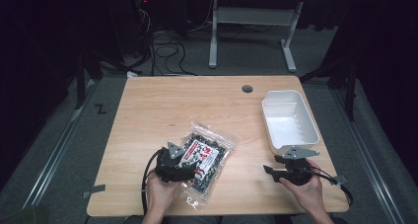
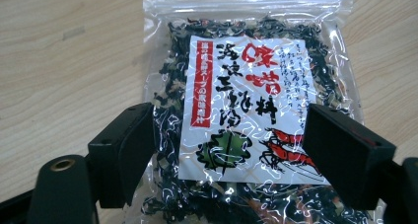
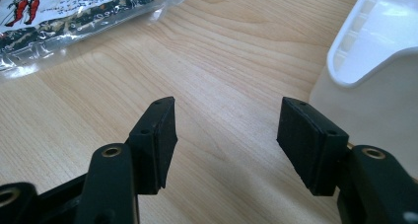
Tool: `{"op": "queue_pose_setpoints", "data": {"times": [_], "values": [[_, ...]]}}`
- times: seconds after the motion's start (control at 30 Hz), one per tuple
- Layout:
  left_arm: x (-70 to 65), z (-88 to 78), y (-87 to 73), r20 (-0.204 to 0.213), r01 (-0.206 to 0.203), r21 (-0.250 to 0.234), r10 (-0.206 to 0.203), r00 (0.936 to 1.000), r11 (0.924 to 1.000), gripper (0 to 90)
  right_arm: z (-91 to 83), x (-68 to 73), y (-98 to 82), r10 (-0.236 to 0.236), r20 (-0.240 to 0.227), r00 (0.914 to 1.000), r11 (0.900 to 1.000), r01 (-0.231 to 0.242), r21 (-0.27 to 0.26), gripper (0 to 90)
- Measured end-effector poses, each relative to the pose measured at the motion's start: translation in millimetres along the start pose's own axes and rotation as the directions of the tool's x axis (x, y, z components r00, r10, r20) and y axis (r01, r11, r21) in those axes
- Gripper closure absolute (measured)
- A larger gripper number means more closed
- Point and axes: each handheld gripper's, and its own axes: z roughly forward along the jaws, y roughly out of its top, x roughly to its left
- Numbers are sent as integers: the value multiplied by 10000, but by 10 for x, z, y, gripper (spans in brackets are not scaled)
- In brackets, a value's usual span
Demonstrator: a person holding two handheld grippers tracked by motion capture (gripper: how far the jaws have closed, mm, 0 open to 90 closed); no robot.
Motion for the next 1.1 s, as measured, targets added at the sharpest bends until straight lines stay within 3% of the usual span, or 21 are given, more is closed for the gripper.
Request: {"op": "queue_pose_setpoints", "data": {"times": [0.17,0.2,0.27,0.33,0.53,0.63,0.73,1.1], "values": [[6,41,-4,174,137,290,-142,9997,9995,194,28,8,-20,-91,-66,9999,9999,91,79,445],[0,51,-6,208,101,342,-108,9997,9994,194,32,-34,-44,309,-375,9988,9995,-312,-70,444],[-16,70,-8,239,4,441,-14,9997,9990,194,32,-59,-54,433,-382,9983,9990,-436,-57,441],[-31,83,-7,231,-112,537,99,9997,9985,190,16,-80,-55,366,-189,9992,9993,-367,-52,438],[-41,100,-12,202,-199,632,187,9996,9978,190,20,-58,-49,321,-267,9991,9992,-327,-229,436],[-40,106,-12,223,-244,651,229,9995,9976,190,48,-53,-60,185,-268,9995,9997,-180,183,425],[-42,117,-15,229,-288,682,273,9994,9973,190,57,-42,-65,51,-222,9997,9999,-48,125,412],[-63,140,-9,336,-271,846,243,9991,9961,188,52,-25,-72,139,-121,9998,9999,-139,-25,382]]}}
